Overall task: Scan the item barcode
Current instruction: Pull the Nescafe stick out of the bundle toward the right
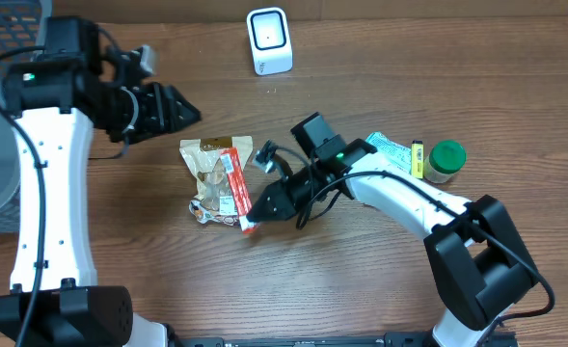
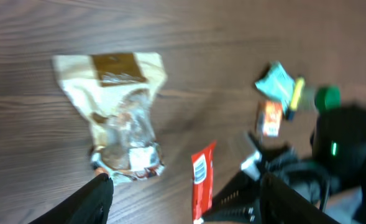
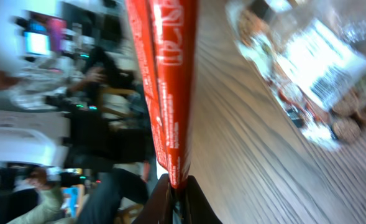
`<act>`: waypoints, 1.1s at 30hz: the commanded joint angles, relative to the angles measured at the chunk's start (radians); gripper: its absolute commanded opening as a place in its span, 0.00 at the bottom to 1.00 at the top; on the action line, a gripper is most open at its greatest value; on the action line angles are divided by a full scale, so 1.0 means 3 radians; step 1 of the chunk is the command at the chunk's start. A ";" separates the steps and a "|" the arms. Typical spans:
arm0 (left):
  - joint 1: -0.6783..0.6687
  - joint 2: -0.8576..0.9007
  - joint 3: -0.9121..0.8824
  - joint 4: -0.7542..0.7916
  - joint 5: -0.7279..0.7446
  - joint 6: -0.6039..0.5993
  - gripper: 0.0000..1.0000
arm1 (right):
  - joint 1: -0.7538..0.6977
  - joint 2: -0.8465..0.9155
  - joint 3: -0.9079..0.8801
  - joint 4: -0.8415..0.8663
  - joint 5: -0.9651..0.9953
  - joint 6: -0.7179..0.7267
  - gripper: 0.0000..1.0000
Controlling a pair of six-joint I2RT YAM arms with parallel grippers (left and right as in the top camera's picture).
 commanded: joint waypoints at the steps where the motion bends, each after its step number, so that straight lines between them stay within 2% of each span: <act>1: -0.0183 -0.0052 -0.0033 -0.0045 0.0027 0.0247 0.60 | -0.0095 -0.0071 0.0066 0.0186 -0.0801 -0.0085 0.04; 5: -0.0399 -0.0051 -0.0033 -0.0043 0.0038 0.0229 0.57 | -0.0155 -0.0071 0.0066 0.0440 -0.1006 0.0117 0.04; 9: -0.0526 -0.0037 -0.0033 -0.0023 0.0036 0.0229 0.56 | -0.0155 -0.0071 0.0066 0.0704 -0.1008 0.0585 0.04; 12: -0.0572 -0.0032 -0.0033 -0.0022 0.0024 0.0229 0.50 | -0.0155 -0.0071 0.0066 0.0833 -0.1010 0.0753 0.04; 13: -0.0585 -0.0029 -0.0033 -0.0022 0.0024 0.0215 0.44 | -0.0155 -0.0071 0.0066 0.0913 -0.1038 0.0809 0.04; 23: -0.0587 0.0009 -0.0036 0.0009 0.0024 0.0151 0.44 | -0.0155 -0.0071 0.0066 0.1665 -0.1207 0.1378 0.04; 29: -0.0587 0.0064 -0.0036 0.0015 0.0025 0.0153 0.42 | -0.0155 -0.0071 0.0066 0.1846 -0.1204 0.1438 0.04; 33: -0.0598 0.0095 -0.0036 0.0018 0.0038 0.0151 0.26 | -0.0155 -0.0071 0.0066 0.1890 -0.1204 0.1438 0.04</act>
